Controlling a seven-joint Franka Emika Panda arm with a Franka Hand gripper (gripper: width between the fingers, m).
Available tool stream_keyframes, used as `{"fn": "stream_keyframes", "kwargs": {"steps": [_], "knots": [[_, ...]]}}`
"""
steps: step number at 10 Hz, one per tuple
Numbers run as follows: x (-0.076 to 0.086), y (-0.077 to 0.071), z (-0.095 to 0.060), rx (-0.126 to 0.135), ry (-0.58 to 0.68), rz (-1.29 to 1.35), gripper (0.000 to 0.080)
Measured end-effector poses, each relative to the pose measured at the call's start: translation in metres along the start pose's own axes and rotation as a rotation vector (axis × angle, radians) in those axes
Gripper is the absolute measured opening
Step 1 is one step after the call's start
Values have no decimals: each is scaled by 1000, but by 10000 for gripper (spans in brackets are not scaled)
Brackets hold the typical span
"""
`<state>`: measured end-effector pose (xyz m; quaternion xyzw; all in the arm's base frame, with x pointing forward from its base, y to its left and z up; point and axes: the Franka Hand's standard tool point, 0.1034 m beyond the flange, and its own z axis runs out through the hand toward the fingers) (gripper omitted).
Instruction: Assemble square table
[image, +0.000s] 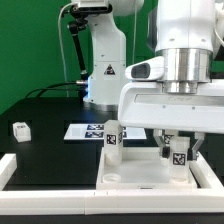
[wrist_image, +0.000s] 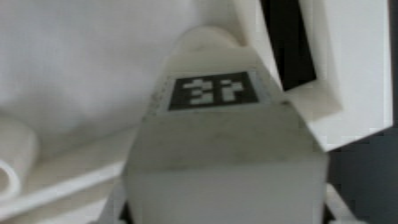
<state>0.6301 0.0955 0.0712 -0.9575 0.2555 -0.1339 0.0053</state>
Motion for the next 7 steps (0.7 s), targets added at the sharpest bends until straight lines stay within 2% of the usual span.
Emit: {"fn": "stream_keyframes", "kwargs": {"steps": [3,5,7], "knots": [[0,1,1,-1,-4,200,288],[6,4,4,-7,-36,472,288],[5,8,5,-8,-79,710,288]]}}
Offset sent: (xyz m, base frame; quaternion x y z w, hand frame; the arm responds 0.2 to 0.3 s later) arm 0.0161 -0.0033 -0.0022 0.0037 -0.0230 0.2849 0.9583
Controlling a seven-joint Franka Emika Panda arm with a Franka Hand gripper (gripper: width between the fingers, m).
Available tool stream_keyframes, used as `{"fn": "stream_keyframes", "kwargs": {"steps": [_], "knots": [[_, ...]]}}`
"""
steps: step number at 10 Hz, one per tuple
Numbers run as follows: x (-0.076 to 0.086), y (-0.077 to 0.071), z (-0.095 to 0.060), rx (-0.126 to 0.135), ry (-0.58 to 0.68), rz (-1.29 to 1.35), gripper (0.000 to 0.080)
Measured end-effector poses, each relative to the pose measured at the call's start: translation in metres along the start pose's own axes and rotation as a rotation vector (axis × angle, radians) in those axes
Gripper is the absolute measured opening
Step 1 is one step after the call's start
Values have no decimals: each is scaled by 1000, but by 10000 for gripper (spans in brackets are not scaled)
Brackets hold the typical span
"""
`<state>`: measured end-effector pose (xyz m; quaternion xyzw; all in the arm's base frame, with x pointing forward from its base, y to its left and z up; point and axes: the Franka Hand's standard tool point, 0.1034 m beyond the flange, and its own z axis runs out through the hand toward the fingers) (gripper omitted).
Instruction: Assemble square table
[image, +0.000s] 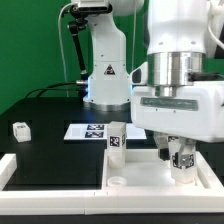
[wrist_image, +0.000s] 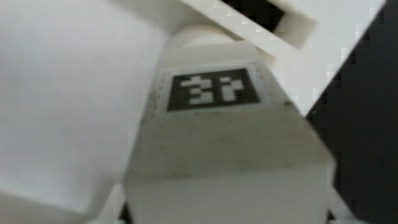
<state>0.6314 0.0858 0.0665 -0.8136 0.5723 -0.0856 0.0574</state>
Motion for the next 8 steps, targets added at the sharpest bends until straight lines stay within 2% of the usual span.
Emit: {"fn": "stream_keyframes", "kwargs": {"steps": [2,3,5,6,7,8], "knots": [[-1,2,0,0,-22,234,291],[0,-6,1,42,-9,384,291],[-3,-10,4,81,3,563,264],[3,-13,3,106,5,595,264],[2,-12,3,106,3,626,264],[2,-12,3,105,4,603,342]]}}
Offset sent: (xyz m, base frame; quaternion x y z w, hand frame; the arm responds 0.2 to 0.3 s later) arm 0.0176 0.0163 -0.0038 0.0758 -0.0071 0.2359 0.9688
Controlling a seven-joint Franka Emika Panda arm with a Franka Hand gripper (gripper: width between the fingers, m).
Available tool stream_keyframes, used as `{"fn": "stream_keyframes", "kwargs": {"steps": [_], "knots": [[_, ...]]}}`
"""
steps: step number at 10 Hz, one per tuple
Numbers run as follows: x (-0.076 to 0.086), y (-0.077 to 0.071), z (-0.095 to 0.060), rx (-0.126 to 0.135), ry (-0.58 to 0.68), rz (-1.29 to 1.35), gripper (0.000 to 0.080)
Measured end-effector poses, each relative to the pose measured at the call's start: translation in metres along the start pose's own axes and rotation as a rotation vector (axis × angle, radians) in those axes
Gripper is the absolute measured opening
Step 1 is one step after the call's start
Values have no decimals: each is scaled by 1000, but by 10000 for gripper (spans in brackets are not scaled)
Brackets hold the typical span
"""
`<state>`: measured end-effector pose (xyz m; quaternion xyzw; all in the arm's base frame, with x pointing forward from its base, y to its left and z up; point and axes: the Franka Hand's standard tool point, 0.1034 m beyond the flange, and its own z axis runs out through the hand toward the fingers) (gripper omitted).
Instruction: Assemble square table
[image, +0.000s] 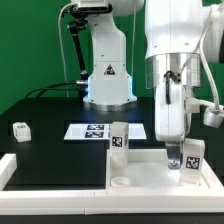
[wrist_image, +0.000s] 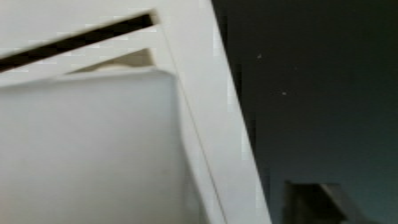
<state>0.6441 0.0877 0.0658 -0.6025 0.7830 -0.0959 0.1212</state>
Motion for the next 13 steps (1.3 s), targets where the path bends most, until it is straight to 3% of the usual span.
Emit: {"fn": "stream_keyframes", "kwargs": {"steps": [1,2,5,8,9,10,11,12,13], "knots": [[1,0,0,-1,0,-40,491],[1,1,-3,-23,-5,-143,597],[-2,-10,-13,-7,-6,-658,648],[0,-9,-11,-13,3,-801,648],[-2,-9,-11,-19,9,-874,648],[-16,-6,-12,-62,24,-1128,648],[-19,-9,-13,-62,26,-1271,648],[-8,-10,-11,-67,31,-1335,648],[-9,-10,-11,-67,31,-1327,648]]}}
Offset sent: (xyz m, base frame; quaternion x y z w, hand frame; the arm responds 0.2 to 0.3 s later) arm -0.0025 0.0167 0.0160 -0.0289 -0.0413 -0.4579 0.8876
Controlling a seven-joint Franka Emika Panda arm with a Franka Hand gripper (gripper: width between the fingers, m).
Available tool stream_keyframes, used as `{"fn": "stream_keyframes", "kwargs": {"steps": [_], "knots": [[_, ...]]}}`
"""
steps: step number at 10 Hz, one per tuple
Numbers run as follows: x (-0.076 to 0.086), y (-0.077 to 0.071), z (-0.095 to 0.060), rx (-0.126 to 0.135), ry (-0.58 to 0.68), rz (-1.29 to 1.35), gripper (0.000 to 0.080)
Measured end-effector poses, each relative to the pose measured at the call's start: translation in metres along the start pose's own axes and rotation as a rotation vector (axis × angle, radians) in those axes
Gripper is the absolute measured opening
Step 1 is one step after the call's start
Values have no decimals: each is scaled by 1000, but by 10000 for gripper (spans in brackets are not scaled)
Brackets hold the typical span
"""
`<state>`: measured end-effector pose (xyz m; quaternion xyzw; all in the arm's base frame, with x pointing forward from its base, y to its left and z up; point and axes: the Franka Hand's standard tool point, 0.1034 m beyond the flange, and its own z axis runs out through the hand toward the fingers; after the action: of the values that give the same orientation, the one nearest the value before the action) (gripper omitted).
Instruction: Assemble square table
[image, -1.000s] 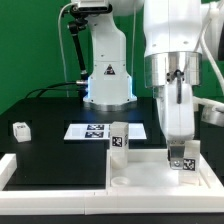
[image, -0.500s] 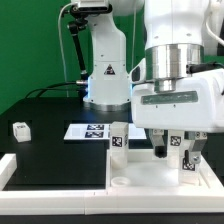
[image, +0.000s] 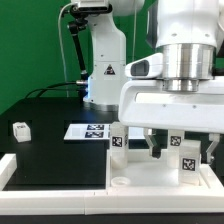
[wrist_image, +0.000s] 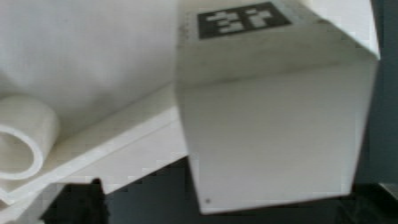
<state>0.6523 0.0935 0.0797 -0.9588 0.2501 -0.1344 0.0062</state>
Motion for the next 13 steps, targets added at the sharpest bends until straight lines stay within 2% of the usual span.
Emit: {"fn": "stream_keyframes", "kwargs": {"steps": [2,3,4,5,6,7,8,11,13], "knots": [[1,1,0,-1,1,1,648],[3,14,3,17,-10,15,648],[-1,15,4,25,-45,33,648],[-2,12,-1,51,-88,-1,648],[3,11,-9,121,-142,-20,648],[3,8,-8,138,-154,7,648],[-5,0,-6,127,-163,13,648],[-1,6,-5,123,-160,21,648],[-6,15,-8,128,-257,94,648]]}}
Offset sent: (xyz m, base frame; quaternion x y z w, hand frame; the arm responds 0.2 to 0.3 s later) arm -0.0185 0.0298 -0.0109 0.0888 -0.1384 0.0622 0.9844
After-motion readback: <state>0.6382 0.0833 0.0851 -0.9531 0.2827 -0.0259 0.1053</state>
